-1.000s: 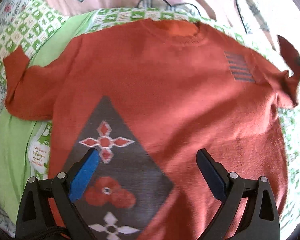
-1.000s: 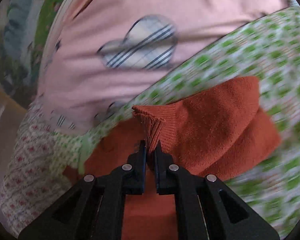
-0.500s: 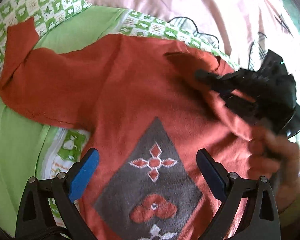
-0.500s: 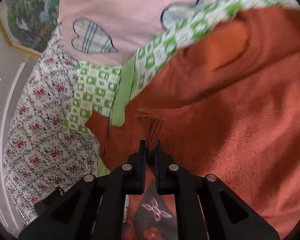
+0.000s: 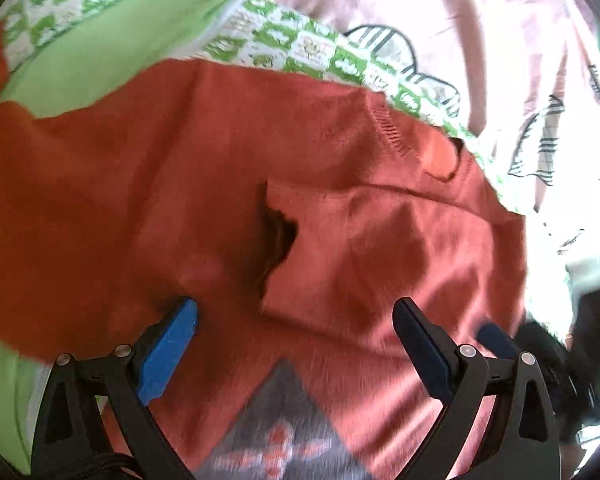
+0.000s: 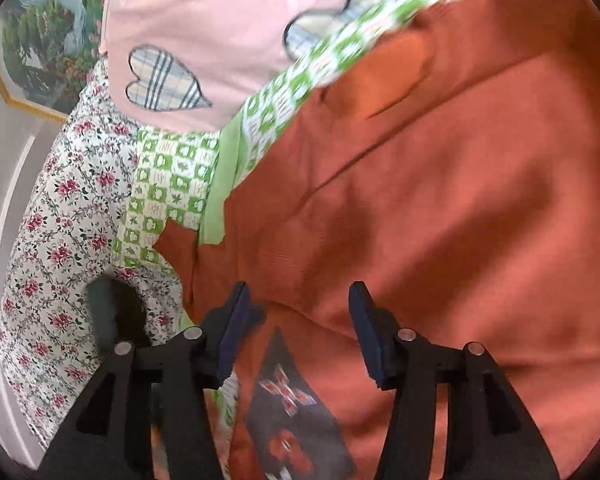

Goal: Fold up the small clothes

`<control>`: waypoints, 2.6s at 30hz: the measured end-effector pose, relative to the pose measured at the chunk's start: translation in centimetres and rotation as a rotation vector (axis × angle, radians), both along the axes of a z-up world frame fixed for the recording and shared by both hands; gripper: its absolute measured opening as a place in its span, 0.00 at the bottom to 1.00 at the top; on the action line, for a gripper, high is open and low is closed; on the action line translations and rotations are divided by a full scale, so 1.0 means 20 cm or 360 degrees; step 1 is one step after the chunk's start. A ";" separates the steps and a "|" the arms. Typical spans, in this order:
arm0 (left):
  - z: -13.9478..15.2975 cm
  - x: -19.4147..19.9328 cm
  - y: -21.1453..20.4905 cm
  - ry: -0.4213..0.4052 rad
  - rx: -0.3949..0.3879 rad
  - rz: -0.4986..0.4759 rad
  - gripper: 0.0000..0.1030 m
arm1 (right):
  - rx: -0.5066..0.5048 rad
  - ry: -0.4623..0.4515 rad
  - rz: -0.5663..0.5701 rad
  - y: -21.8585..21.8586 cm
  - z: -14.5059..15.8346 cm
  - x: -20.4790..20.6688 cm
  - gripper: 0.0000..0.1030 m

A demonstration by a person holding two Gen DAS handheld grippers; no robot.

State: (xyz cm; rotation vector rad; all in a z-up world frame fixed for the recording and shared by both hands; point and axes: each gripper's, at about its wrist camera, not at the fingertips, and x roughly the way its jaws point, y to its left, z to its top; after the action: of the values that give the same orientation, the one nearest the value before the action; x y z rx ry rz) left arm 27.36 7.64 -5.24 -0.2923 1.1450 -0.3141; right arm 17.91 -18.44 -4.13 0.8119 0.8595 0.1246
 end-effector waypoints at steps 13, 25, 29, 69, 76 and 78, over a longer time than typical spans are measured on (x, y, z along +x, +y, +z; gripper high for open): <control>0.19 -0.02 0.00 -0.0332 0.0063 -0.0010 0.03 | -0.0259 0.0100 -0.0322 -0.41 0.08 -0.51 0.52; 0.07 0.04 0.13 -0.0045 -0.0064 0.0053 0.80 | -0.0367 0.0055 -0.0510 -0.71 0.16 -0.48 0.52; -0.02 0.09 -0.03 0.0026 0.0050 -0.0044 0.78 | -0.0341 0.0081 -0.0489 -0.68 0.12 -0.46 0.52; -0.08 0.05 0.02 -0.0104 0.0262 -0.0009 0.04 | -0.0723 0.0399 -0.0328 -0.99 -0.08 -0.08 0.11; 0.01 -0.10 0.16 -0.0082 0.0214 0.0042 0.17 | -0.0586 0.0296 -0.0489 -0.92 0.10 -0.29 0.41; 0.03 -0.18 0.23 -0.0071 0.0190 0.0096 0.27 | -0.0563 0.0242 -0.0435 -0.83 0.14 -0.35 0.53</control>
State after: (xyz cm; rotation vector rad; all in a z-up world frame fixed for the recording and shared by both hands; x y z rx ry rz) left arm 23.83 12.22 -4.68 -0.2131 1.1039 -0.1973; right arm 10.94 -35.07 -1.40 0.6025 0.8734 -0.3261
